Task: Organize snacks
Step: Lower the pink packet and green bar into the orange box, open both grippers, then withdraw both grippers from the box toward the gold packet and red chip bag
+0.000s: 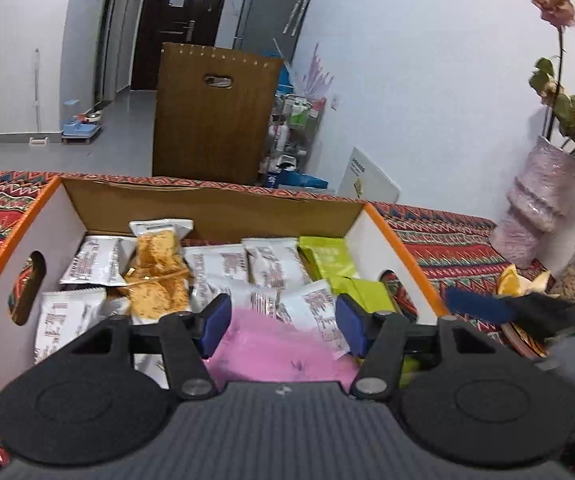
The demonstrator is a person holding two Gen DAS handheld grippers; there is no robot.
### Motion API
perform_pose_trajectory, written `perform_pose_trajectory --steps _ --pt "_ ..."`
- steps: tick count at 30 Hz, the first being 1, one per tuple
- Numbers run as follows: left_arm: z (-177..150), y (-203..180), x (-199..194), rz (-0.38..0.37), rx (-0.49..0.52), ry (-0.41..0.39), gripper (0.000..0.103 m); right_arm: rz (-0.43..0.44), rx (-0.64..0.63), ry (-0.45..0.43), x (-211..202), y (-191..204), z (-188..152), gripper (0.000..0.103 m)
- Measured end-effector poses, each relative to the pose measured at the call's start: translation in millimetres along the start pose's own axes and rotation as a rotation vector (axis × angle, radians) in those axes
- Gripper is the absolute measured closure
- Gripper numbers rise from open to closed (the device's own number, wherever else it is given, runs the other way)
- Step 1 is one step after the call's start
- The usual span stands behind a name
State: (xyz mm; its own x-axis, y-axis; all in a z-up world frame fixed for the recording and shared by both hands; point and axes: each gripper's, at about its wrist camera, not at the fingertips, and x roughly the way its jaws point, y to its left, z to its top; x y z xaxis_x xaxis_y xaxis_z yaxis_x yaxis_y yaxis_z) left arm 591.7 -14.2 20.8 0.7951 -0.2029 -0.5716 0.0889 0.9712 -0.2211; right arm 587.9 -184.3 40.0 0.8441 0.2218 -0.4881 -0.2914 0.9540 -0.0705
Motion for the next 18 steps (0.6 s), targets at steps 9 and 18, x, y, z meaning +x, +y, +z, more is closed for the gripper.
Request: perform_pose_trajectory --steps 9,18 --pt "-16 -22 15 -0.153 0.038 0.074 0.039 -0.07 0.092 -0.105 -49 -46 21 0.043" --pt "-10 4 -65 -0.092 0.069 -0.041 0.02 -0.001 0.084 -0.16 -73 -50 37 0.042"
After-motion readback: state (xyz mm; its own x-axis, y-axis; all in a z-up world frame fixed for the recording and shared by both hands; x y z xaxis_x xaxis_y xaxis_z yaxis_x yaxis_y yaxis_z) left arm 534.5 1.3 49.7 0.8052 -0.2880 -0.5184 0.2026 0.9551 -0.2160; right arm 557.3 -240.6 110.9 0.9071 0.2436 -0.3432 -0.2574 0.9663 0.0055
